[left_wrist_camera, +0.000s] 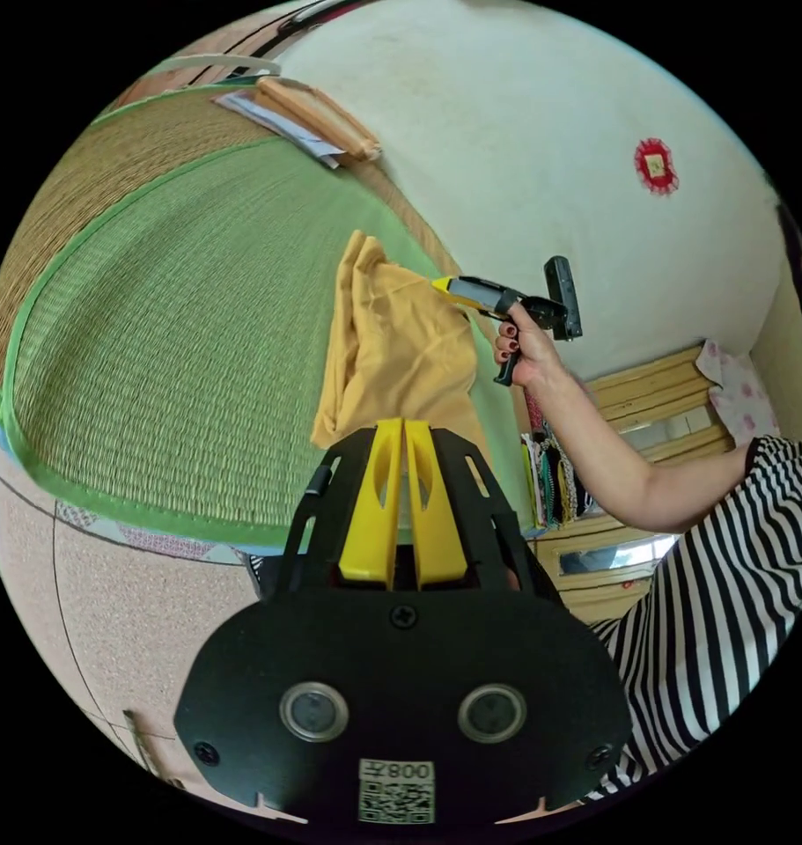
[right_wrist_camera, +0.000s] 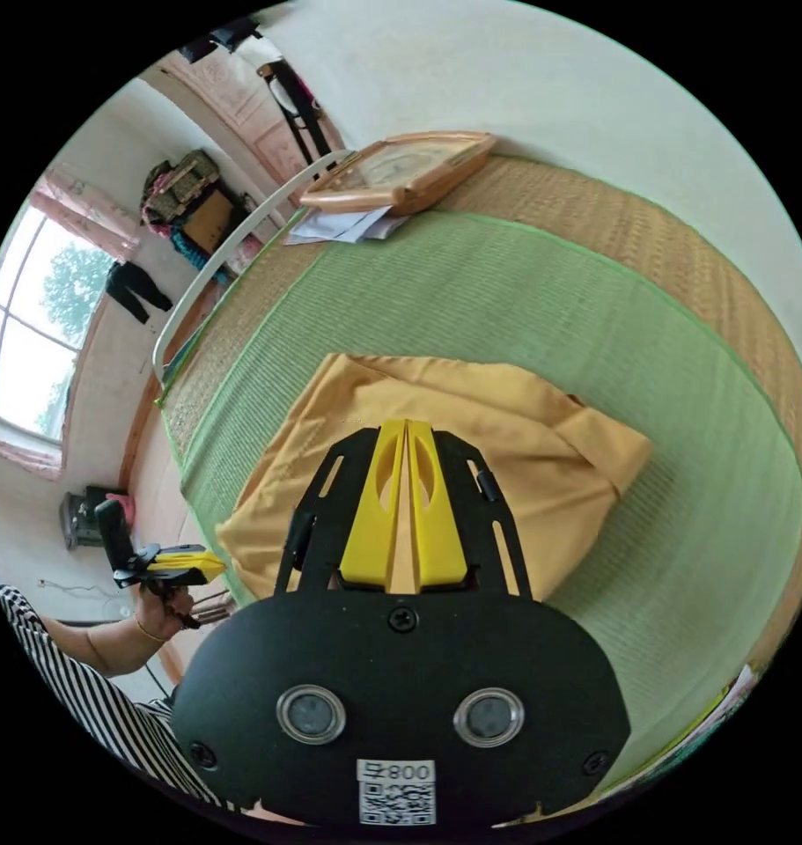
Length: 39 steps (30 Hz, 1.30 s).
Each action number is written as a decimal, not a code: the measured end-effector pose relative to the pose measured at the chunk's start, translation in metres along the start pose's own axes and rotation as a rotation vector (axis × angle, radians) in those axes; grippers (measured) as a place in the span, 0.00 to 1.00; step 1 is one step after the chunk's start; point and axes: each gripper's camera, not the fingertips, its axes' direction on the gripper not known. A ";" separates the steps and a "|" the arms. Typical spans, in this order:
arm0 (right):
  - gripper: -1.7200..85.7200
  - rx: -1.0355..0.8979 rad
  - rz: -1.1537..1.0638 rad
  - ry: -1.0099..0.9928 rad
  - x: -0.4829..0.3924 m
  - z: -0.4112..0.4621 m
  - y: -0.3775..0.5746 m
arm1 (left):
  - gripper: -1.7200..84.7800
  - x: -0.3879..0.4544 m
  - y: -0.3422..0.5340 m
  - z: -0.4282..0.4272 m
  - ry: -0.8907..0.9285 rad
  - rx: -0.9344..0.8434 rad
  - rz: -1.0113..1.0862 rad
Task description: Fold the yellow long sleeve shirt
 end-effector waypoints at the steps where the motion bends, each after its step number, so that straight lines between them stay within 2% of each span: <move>1: 0.02 -0.008 0.039 -0.002 0.016 0.002 0.006 | 0.02 0.004 -0.003 0.004 -0.011 -0.018 0.009; 8: 0.02 -0.129 0.069 0.069 0.044 0.050 -0.001 | 0.02 0.017 -0.012 0.025 -0.103 -0.089 0.006; 12: 0.02 -0.089 0.045 0.031 0.049 0.038 0.010 | 0.02 0.029 -0.014 0.022 -0.101 -0.086 -0.005; 17: 0.02 -0.008 0.048 -0.059 0.072 0.006 0.076 | 0.02 0.053 -0.020 0.018 -0.088 -0.084 0.022; 22: 0.02 -0.057 0.043 -0.163 0.079 0.017 0.150 | 0.02 0.059 -0.023 0.024 -0.150 -0.117 -0.007; 27: 0.02 -0.126 0.042 -0.260 0.077 0.036 0.235 | 0.02 0.082 -0.025 0.017 -0.135 -0.086 0.015; 32: 0.02 -0.130 0.089 -0.478 0.091 0.055 0.314 | 0.02 0.120 -0.022 0.030 -0.077 -0.165 0.104; 37: 0.02 -0.205 0.084 -0.373 0.088 0.097 0.342 | 0.02 0.145 -0.023 0.054 -0.087 -0.228 0.146; 39: 0.02 -0.223 0.099 -0.391 0.092 0.115 0.350 | 0.02 0.147 -0.025 0.062 -0.101 -0.250 0.123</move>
